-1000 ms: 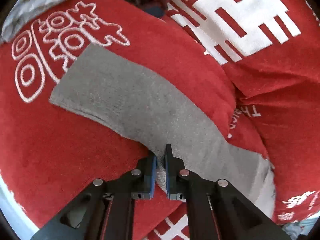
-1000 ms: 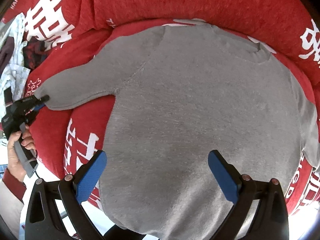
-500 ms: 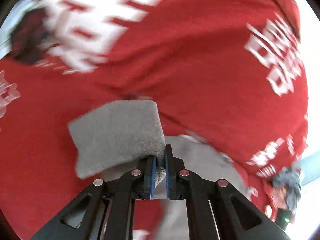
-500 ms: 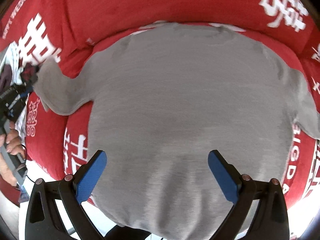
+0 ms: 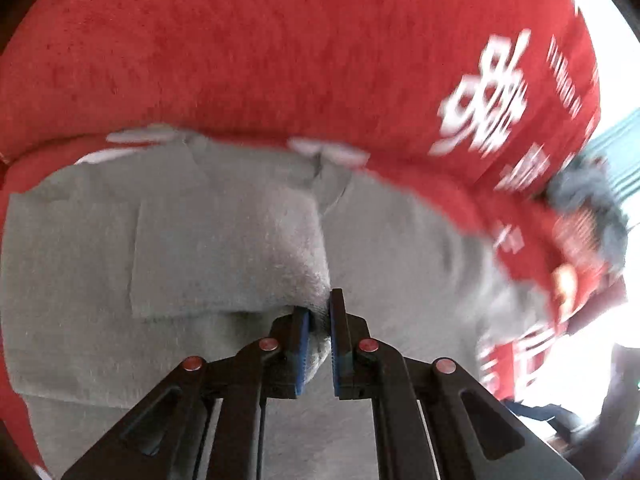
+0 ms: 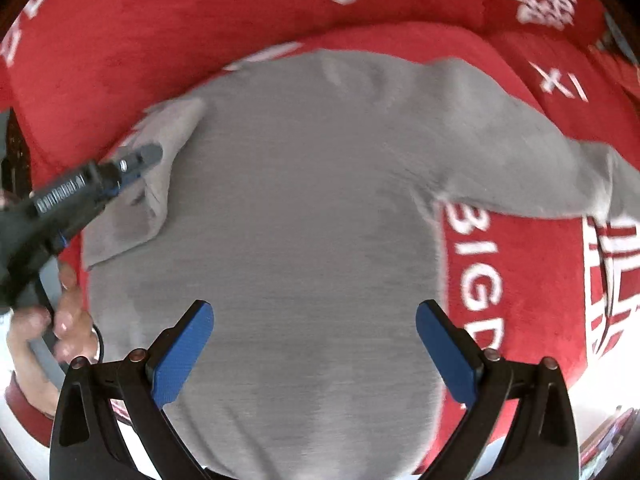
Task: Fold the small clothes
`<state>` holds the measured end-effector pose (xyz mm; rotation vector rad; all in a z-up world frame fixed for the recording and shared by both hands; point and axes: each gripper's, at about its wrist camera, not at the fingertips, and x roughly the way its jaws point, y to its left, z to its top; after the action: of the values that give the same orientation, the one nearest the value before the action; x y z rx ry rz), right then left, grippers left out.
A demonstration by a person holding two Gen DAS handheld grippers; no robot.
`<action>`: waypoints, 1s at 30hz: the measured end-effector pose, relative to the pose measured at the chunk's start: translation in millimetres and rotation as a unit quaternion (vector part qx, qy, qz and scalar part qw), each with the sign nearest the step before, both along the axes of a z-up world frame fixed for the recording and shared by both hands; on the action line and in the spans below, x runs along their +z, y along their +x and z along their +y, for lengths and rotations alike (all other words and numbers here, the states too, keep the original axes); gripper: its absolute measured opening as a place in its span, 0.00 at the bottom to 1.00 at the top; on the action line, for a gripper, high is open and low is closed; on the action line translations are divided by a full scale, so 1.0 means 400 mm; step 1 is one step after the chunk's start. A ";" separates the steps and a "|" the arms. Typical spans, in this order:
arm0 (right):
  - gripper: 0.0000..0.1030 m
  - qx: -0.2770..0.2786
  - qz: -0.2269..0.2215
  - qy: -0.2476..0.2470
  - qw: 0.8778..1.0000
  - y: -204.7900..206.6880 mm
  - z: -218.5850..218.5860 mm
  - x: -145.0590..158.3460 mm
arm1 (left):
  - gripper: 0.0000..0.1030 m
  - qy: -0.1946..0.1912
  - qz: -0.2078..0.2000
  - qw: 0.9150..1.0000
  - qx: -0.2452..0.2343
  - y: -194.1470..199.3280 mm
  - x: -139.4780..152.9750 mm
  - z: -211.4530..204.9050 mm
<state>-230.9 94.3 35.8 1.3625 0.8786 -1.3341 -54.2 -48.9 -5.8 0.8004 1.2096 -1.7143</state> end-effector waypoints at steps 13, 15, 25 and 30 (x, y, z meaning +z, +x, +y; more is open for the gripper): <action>0.98 0.219 0.102 -0.108 0.964 0.273 -0.170 0.055 | 0.78 0.014 -0.205 0.973 0.108 0.356 0.090 0.073; 0.96 0.290 0.171 -0.129 0.933 0.376 -0.212 0.011 | 0.78 0.043 -0.214 0.965 0.144 0.440 0.053 0.044; 0.23 0.146 0.099 -0.128 0.976 0.216 -0.344 -0.041 | 0.81 0.061 -0.226 0.960 0.155 0.486 -0.017 0.069; 0.59 -0.153 -0.112 -0.077 0.979 -0.091 -0.240 -0.096 | 0.83 0.072 -0.236 0.956 0.160 0.484 -0.029 0.025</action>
<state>-267.1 -1.8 -2.7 1.5327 0.4161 -1.4127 139.4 -38.8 -17.4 0.9740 1.0658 -1.1012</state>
